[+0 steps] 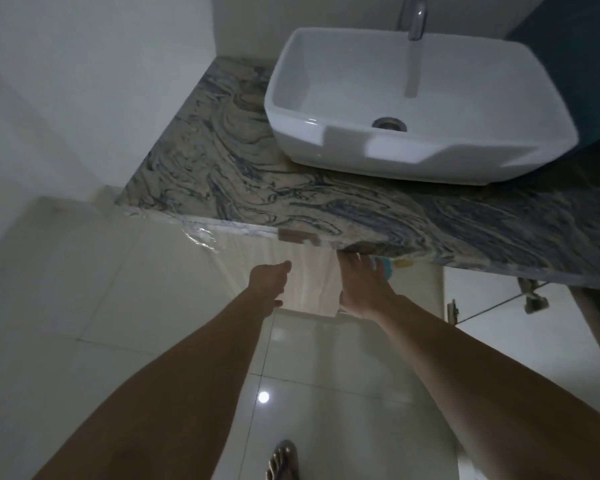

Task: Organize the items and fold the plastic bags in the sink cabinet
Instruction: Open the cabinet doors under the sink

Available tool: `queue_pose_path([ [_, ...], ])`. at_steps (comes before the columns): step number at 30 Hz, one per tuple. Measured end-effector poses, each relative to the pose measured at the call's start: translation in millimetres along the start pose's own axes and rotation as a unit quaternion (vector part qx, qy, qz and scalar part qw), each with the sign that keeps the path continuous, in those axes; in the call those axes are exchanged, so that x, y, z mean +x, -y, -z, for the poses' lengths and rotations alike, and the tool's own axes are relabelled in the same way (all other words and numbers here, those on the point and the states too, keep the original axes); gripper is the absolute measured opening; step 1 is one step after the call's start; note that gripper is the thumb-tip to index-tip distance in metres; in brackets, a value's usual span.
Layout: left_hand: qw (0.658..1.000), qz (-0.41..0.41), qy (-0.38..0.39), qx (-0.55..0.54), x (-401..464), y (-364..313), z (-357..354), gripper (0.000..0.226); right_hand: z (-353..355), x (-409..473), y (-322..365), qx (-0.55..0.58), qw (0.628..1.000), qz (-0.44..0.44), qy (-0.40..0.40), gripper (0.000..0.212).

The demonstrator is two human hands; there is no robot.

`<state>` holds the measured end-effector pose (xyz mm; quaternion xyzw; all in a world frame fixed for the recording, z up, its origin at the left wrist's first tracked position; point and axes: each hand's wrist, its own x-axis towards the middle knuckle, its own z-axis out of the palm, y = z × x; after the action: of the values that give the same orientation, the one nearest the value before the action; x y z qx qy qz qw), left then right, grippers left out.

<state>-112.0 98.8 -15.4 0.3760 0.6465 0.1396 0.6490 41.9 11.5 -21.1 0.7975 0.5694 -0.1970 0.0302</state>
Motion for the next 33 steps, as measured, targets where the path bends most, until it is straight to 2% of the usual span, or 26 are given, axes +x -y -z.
queue_pose_path([
  [6, 1.000, 0.005, 0.010, -0.014, 34.7, -8.8, 18.2, 0.023, -21.1, 14.9, 7.4, -0.060, 0.997, -0.016, -0.038, 0.099],
  [9, 1.000, 0.014, 0.014, -0.021, 39.8, -6.5, 22.9, 0.025, -22.0, 11.2, 14.0, -0.080, 0.996, -0.016, -0.038, 0.096],
  [12, 1.000, 0.020, 0.002, -0.021, 38.4, 1.2, 26.4, 0.034, -22.9, 2.2, 21.6, -0.077, 0.996, -0.013, -0.046, 0.079],
  [15, 0.999, 0.040, -0.013, -0.034, 32.0, 13.9, 32.5, 0.029, -28.0, -9.2, 29.4, -0.008, 0.999, 0.004, -0.044, 0.040],
  [17, 0.997, 0.047, -0.021, -0.049, 23.9, 21.6, 36.4, 0.023, -31.9, -18.0, 33.0, 0.071, 0.997, 0.007, -0.019, 0.021],
  [23, 0.996, 0.044, -0.039, -0.073, -6.0, 51.5, 56.4, 0.013, -43.9, -46.5, 61.4, 0.220, 0.973, 0.029, 0.069, 0.036],
  [27, 0.995, 0.033, -0.066, -0.068, -20.8, 74.7, 74.4, 0.007, -58.5, -57.4, 87.2, 0.364, 0.918, -0.006, 0.156, 0.044],
  [29, 0.996, 0.013, -0.081, -0.046, -26.9, 87.4, 84.8, 0.008, -69.5, -60.0, 102.1, 0.390, 0.903, -0.014, 0.182, 0.043],
  [33, 0.986, -0.070, -0.134, 0.076, -37.9, 109.4, 110.5, 0.021, -84.3, -51.0, 130.7, 0.404, 0.878, 0.004, 0.258, 0.041],
])
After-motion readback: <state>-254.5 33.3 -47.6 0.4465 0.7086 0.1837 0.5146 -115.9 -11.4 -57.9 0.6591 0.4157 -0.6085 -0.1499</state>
